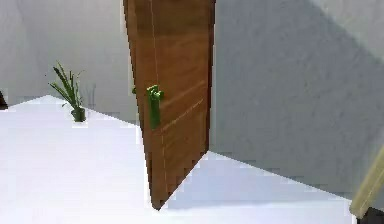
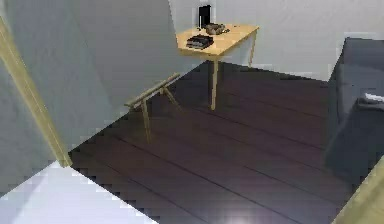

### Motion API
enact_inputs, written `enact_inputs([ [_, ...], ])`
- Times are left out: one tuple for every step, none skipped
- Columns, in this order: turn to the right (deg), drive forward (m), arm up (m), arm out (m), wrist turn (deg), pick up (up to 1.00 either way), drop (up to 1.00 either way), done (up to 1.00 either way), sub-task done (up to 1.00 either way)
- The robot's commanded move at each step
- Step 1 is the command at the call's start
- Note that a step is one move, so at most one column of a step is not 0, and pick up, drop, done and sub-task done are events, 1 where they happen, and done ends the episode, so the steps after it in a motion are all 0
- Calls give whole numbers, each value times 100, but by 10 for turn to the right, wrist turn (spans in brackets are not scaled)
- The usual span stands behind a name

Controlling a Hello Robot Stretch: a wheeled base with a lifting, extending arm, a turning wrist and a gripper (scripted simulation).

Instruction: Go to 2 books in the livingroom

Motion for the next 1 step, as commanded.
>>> enact_inputs([
  [450, 0, 0, 0, 0, 0, 0, 0, 0],
])
